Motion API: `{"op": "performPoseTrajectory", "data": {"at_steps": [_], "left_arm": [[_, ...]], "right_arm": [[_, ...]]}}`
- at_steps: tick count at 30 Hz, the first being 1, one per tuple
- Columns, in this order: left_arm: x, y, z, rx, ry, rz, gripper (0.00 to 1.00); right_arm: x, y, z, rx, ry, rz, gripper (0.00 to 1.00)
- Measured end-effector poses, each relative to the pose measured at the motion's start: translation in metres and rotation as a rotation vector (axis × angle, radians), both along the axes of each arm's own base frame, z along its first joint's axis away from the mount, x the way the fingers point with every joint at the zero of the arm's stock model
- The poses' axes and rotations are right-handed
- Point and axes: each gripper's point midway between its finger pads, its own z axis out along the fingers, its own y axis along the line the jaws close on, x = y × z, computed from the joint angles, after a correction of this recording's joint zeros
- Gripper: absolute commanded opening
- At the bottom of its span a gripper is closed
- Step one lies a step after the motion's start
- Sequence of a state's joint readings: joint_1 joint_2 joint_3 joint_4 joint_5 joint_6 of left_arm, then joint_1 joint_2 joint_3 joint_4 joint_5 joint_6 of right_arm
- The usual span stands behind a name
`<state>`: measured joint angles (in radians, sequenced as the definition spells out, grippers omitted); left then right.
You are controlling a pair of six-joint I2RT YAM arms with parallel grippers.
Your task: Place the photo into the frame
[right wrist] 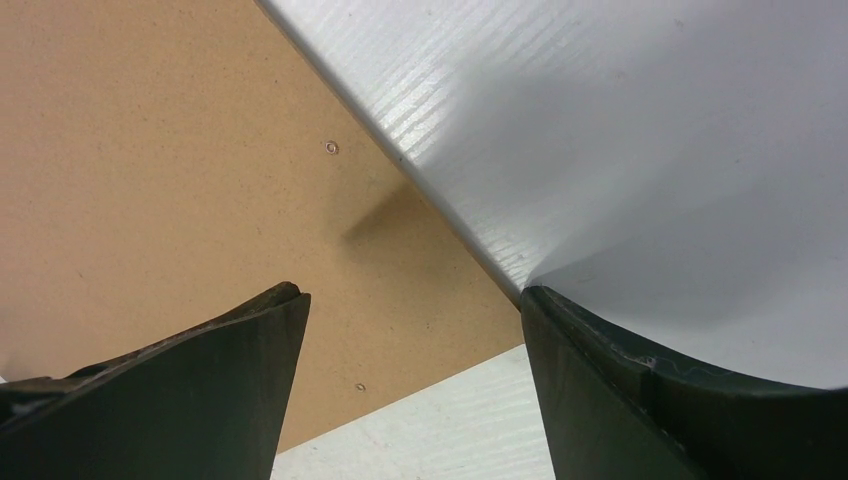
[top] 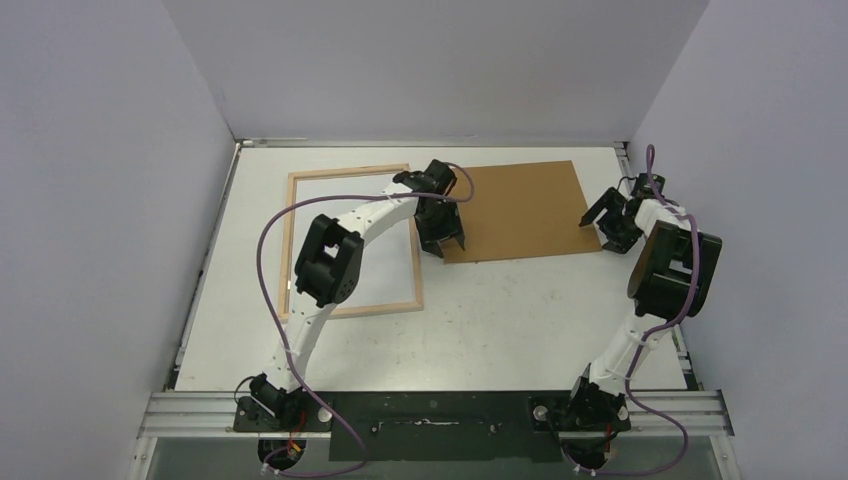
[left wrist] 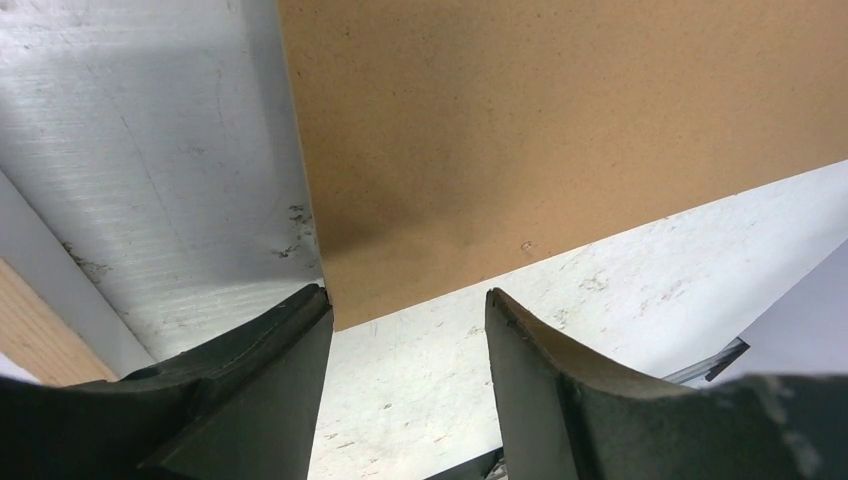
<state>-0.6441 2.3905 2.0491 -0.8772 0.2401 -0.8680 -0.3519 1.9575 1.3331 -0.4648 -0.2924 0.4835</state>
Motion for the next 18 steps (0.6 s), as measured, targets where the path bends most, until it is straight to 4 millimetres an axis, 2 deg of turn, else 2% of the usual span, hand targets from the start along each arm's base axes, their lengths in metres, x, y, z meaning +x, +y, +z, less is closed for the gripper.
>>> {"op": "performPoseTrajectory", "data": {"at_steps": [11, 18], "left_arm": [[0.01, 0.008, 0.009, 0.004, -0.029, -0.025, 0.49], [0.013, 0.022, 0.012, 0.075, -0.076, -0.073, 0.47]], "right_arm": [[0.005, 0.011, 0.001, -0.008, -0.02, 0.036, 0.79], [-0.01, 0.025, 0.0, -0.034, 0.022, 0.06, 0.79]]}}
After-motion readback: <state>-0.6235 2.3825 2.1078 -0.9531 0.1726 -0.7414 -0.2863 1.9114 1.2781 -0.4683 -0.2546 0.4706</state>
